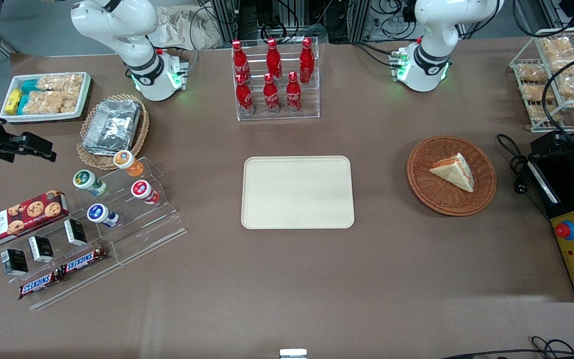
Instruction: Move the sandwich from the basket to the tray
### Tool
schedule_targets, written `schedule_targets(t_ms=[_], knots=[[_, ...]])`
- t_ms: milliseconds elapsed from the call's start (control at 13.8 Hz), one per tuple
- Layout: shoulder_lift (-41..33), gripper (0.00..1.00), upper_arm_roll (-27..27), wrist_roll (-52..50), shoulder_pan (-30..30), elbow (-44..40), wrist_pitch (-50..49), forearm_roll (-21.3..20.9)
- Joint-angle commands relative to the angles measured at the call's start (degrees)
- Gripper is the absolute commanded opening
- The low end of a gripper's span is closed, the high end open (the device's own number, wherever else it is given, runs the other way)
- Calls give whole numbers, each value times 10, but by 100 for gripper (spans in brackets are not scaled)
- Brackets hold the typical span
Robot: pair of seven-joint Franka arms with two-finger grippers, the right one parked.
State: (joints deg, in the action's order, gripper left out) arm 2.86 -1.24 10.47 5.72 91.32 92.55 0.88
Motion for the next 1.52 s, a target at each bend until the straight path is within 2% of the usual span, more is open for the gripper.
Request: schedule_targets(t_ms=[0, 1014, 1449], knots=[[6, 100, -4, 8, 4, -16, -13, -5], [-8, 100, -3, -17, 4, -2, -46, 1], [-84, 100, -3, -74, 5, 152, 2, 5]])
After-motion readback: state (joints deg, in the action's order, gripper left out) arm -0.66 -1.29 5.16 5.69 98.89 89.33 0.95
